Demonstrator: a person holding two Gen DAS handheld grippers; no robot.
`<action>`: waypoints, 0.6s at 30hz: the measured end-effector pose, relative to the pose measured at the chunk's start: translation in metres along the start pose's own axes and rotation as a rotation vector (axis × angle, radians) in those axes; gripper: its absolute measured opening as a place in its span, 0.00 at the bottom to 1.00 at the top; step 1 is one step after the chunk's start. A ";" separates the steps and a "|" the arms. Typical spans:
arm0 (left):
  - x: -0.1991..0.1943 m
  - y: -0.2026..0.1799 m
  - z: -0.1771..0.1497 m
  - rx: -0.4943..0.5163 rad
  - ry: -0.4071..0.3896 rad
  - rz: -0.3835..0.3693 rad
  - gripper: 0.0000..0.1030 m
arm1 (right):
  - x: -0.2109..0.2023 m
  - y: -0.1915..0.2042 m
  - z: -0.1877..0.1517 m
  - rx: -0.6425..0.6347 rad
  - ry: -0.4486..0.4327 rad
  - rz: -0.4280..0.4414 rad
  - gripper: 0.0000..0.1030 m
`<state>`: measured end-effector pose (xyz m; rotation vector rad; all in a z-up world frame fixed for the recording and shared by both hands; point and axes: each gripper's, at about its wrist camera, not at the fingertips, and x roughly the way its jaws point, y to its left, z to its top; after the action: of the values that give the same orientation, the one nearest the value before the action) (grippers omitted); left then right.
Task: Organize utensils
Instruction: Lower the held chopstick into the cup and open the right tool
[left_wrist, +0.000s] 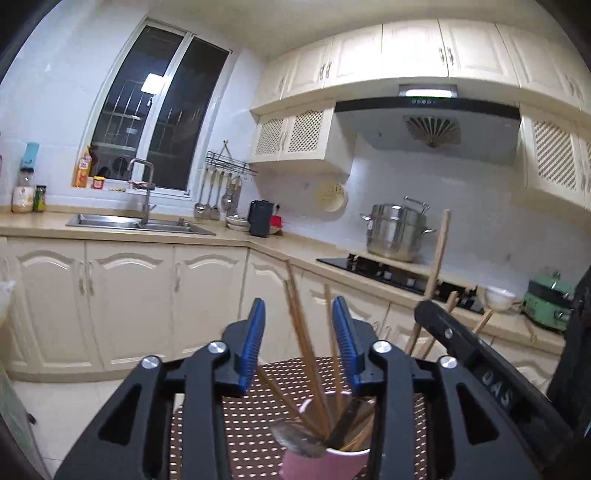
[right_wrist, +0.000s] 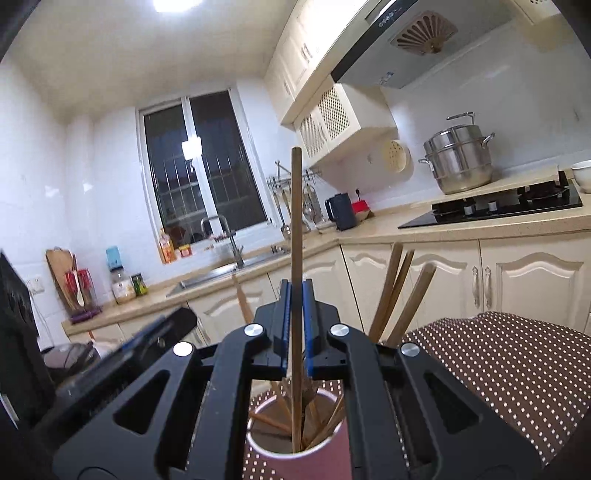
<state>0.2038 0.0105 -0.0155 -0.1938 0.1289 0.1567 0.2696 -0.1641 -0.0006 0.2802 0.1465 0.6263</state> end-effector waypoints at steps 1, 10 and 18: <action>-0.001 0.001 0.001 0.002 0.005 0.002 0.40 | -0.002 0.003 -0.003 -0.014 0.013 -0.013 0.07; -0.011 0.009 0.006 0.053 0.066 0.005 0.49 | -0.013 0.016 -0.020 -0.050 0.078 -0.099 0.07; -0.026 0.023 0.012 0.058 0.080 0.021 0.60 | -0.011 0.028 -0.031 -0.079 0.125 -0.148 0.07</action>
<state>0.1762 0.0320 -0.0043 -0.1412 0.2145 0.1659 0.2388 -0.1424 -0.0216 0.1521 0.2601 0.5013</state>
